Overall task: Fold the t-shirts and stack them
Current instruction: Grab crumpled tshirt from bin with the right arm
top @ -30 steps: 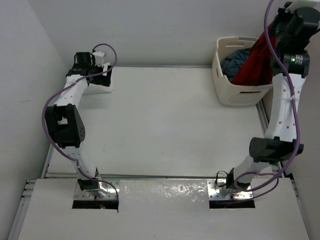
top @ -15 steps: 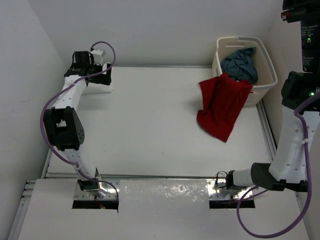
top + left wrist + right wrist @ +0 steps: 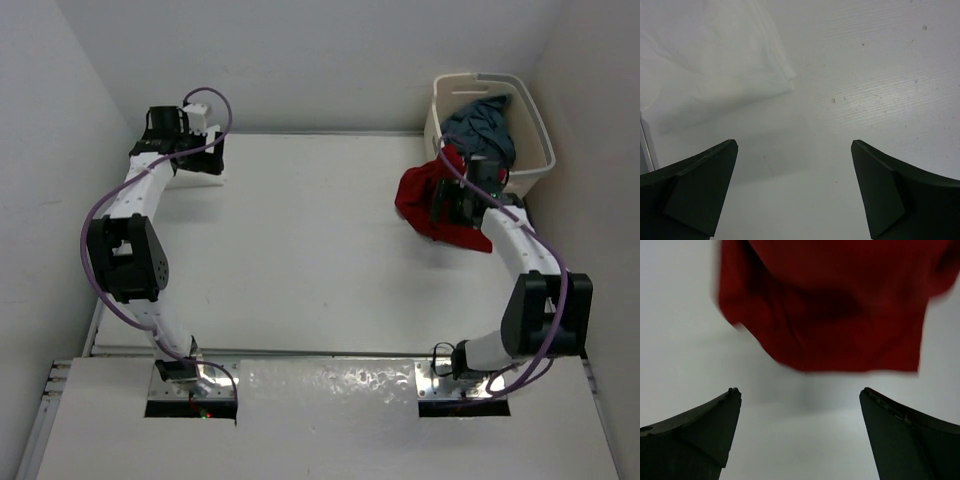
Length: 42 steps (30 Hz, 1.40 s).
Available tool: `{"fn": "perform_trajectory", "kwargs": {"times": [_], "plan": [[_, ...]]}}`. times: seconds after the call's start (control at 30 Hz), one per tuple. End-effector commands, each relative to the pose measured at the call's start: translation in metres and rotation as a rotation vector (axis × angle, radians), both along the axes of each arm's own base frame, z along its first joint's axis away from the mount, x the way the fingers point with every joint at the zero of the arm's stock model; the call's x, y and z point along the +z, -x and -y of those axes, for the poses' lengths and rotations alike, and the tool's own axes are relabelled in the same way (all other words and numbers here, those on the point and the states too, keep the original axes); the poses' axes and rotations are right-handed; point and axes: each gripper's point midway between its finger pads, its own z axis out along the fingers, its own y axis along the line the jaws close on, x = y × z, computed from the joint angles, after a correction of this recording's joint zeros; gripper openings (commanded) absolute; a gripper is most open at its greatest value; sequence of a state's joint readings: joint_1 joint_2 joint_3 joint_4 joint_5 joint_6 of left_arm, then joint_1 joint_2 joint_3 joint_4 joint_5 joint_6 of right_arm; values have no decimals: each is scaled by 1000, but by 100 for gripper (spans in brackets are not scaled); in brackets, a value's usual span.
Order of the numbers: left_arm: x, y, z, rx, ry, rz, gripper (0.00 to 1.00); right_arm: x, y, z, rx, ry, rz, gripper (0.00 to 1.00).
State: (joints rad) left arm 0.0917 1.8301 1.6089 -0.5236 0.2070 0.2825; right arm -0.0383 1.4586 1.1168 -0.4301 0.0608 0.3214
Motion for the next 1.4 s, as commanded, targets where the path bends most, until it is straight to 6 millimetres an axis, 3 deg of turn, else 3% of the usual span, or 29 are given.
{"fn": "perform_trajectory", "kwargs": {"times": [0.0, 0.1, 0.23, 0.3, 0.37, 0.53, 0.6, 0.63, 0.67, 0.73, 0.8, 0.83, 0.9, 0.93, 1.03, 1.17, 1.23, 1.33, 1.37], "plan": [[18, 3, 7, -26, 7, 40, 97, 32, 8, 41, -78, 218, 120, 99], [14, 3, 8, -31, 6, 25, 97, 25, -5, 51, -72, 259, 182, 99], [10, 5, 6, -30, -1, 18, 97, -24, -14, 44, 41, 274, 166, 99], [7, 5, 6, -30, -5, 12, 97, -59, -26, 29, 109, 194, 127, 99], [8, 6, 4, -29, -18, 14, 97, -94, -24, 18, 122, 130, 23, 99], [6, 7, -1, -20, -47, 16, 97, -127, -19, 6, 44, 67, 1, 99], [5, 6, -1, -19, -46, 16, 97, -139, -27, 8, 26, 97, -76, 99], [3, 6, -2, -15, -45, 12, 97, -149, -19, 7, 31, 98, -152, 96], [3, 6, -2, -13, -45, 10, 97, -150, -33, 8, 28, 100, -158, 94], [4, 4, -4, -5, -53, 13, 97, -157, -27, 6, 33, 84, -239, 81], [6, 4, -5, -7, -57, 15, 97, -166, -11, 0, 46, 68, -306, 81], [9, 5, -6, -9, -64, 20, 97, -175, 13, -5, 59, 44, -372, 83], [12, 6, -7, -11, -72, 31, 97, -166, 33, -22, 80, 40, -377, 88], [15, 6, -6, -13, -74, 45, 97, -175, 60, -30, 101, 52, -423, 88], [17, 5, -4, -20, -63, 56, 97, -169, 85, -42, 88, 70, -383, 89], [14, 1, 0, -30, -43, 51, 97, -144, 67, -48, 16, 2, -136, 90], [13, 0, 0, -34, -43, 44, 97, -113, 41, -44, -3, 12, 23, 91], [12, -1, -2, -35, -55, 42, 97, -88, 16, -33, -56, 62, 73, 94], [11, -1, -2, -39, -57, 41, 97, -95, 13, -33, -61, 69, 51, 94]]}}
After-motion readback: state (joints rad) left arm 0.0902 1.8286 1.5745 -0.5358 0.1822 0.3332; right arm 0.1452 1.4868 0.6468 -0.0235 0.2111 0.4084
